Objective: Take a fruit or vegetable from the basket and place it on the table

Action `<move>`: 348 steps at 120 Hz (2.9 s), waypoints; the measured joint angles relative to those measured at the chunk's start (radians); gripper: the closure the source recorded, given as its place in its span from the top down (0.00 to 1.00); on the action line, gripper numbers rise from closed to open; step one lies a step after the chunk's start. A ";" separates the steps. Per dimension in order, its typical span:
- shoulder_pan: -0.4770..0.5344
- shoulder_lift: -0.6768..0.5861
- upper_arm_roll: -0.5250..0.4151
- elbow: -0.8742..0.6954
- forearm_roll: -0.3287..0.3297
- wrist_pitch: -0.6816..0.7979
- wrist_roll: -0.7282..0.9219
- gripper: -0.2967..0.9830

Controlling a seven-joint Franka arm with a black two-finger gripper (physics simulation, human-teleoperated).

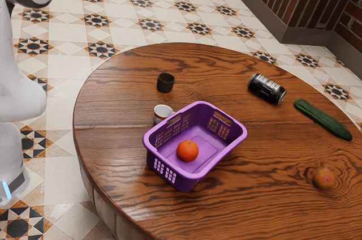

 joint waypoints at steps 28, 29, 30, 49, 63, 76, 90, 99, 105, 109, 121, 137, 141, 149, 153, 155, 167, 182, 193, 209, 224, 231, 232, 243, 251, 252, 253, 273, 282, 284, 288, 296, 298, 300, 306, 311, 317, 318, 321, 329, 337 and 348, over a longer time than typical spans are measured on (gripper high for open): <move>-0.011 0.000 0.016 -0.008 0.008 0.216 0.114 0.75; -0.010 0.001 0.015 -0.004 0.005 0.220 0.117 0.75; -0.009 0.003 0.014 0.005 0.002 0.224 0.120 0.75; 0.094 0.254 -0.305 -0.018 -0.061 0.240 0.166 0.75; -0.111 0.178 -0.431 -0.125 -0.077 0.284 0.171 0.75; -0.423 0.072 -0.284 -0.124 0.024 0.307 0.151 0.75; 0.012 0.102 -0.728 -0.139 0.040 0.333 0.138 0.75; 0.697 0.097 -1.433 -0.160 0.035 0.346 0.147 0.75; 0.989 -0.002 -1.678 -0.289 0.035 0.368 0.152 0.75; 1.236 -0.140 -1.858 -0.442 0.033 0.398 0.155 0.75; 1.454 -0.245 -2.052 -0.627 0.032 0.437 0.161 0.75; 1.301 -0.406 -2.089 -0.739 0.048 0.465 0.148 0.75; 1.263 -0.442 -2.057 -0.817 0.056 0.521 0.140 0.75; 1.228 -0.465 -1.958 -0.951 0.071 0.655 0.126 0.75; 1.210 -0.466 -1.899 -1.009 0.076 0.729 0.119 0.75; 1.203 -0.466 -1.873 -1.029 0.080 0.765 0.116 0.75; 1.177 -0.468 -1.791 -1.070 0.103 0.961 0.099 0.75; 1.068 -0.436 -1.692 -1.075 0.116 1.112 0.081 0.75; 0.953 -0.420 -1.670 -1.069 0.122 1.176 0.070 0.75; 0.811 -0.411 -1.668 -1.075 0.125 1.227 0.057 0.75; 0.676 -0.374 -1.677 -1.075 0.126 1.231 0.046 0.75; 0.650 -0.339 -1.673 -1.075 0.125 1.217 0.042 0.75; 0.648 -0.333 -1.671 -1.075 0.125 1.215 0.041 0.75; 0.595 -0.256 -1.616 -1.067 0.125 1.196 0.035 0.75; 0.539 -0.207 -1.571 -1.059 0.125 1.188 0.031 0.75; 0.534 -0.202 -1.569 -1.058 0.125 1.187 0.031 0.75; 0.531 -0.197 -1.566 -1.058 0.125 1.186 0.030 0.75; 0.461 -0.136 -1.499 -1.026 0.120 1.179 0.004 0.75; 0.414 -0.129 -1.444 -1.014 0.120 1.184 -0.017 0.75; 0.398 -0.128 -1.428 -1.013 0.120 1.186 -0.021 0.75; 0.365 -0.127 -1.395 -1.013 0.120 1.190 -0.030 0.75; 0.273 -0.120 -1.310 -1.014 0.122 1.204 -0.045 0.75; 0.259 -0.119 -1.296 -1.014 0.122 1.207 -0.049 0.75; 0.248 -0.117 -1.285 -1.015 0.122 1.210 -0.053 0.75; 0.228 -0.109 -1.255 -1.021 0.124 1.222 -0.065 0.75; 0.222 -0.098 -1.237 -1.026 0.124 1.231 -0.075 0.75; 0.217 -0.091 -1.214 -1.029 0.124 1.251 -0.086 0.75; 0.215 -0.090 -1.210 -1.029 0.125 1.255 -0.088 0.75; 0.199 -0.090 -1.191 -1.030 0.125 1.266 -0.093 0.75; 0.114 -0.094 -1.108 -1.032 0.126 1.295 -0.106 0.75; 0.021 -0.115 -1.021 -1.034 0.127 1.318 -0.118 0.75; -0.023 -0.125 -0.950 -1.055 0.127 1.345 -0.135 0.75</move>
